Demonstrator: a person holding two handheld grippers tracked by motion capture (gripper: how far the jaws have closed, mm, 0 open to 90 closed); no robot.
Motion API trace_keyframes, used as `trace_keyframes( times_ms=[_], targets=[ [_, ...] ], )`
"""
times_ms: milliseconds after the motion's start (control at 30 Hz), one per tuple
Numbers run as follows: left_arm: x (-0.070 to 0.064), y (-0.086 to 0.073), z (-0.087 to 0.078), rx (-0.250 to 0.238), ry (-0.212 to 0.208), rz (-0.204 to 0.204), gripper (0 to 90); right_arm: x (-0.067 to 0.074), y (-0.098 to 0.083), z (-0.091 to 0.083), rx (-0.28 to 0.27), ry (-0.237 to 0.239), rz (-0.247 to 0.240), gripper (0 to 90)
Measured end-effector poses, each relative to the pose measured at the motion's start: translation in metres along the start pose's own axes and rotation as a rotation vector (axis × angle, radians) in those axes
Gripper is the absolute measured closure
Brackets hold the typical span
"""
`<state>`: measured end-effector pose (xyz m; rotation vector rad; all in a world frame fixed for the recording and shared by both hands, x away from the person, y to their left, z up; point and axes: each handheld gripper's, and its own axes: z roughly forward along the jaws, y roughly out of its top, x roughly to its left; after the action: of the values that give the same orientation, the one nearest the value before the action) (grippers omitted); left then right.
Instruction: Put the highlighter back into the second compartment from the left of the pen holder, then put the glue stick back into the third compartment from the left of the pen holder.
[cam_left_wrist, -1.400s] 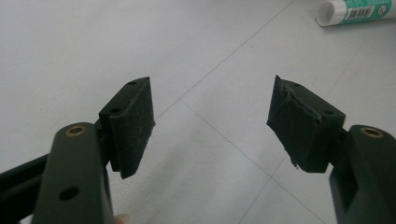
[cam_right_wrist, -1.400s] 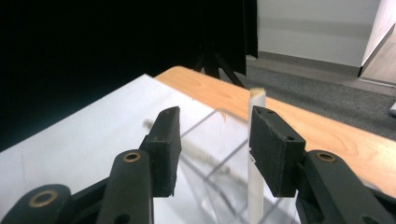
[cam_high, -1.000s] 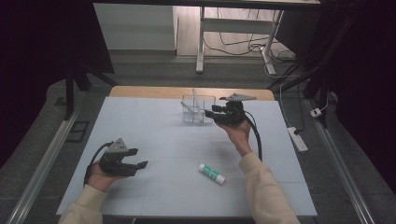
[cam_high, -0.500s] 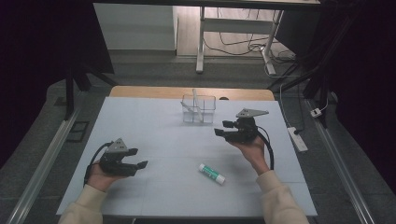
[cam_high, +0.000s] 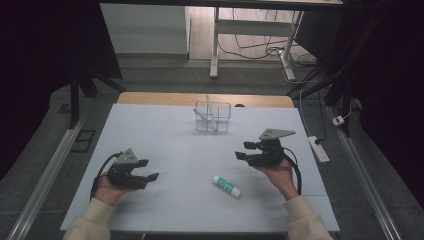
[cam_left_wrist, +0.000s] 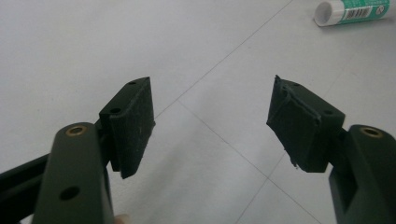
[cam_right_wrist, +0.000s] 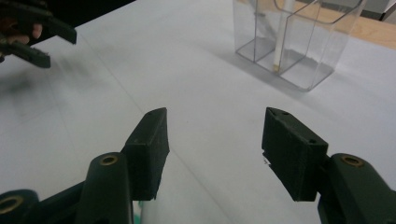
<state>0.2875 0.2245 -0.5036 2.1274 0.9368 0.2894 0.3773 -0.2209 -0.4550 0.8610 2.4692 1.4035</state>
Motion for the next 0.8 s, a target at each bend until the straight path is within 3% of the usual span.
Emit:
trace_keyframes(
  times_ms=[400, 800],
  targets=[
    [-0.003, 0.001, 0.0, 0.0, -0.001, 0.008, 31.4, 0.016, -0.019, -0.01, 0.072, 0.042, -0.019, 40.4],
    [-0.004, 0.001, 0.0, 0.002, 0.001, 0.011, 31.4, 0.032, -0.03, -0.012, 0.188, 0.082, -0.073, 39.3]
  ],
)
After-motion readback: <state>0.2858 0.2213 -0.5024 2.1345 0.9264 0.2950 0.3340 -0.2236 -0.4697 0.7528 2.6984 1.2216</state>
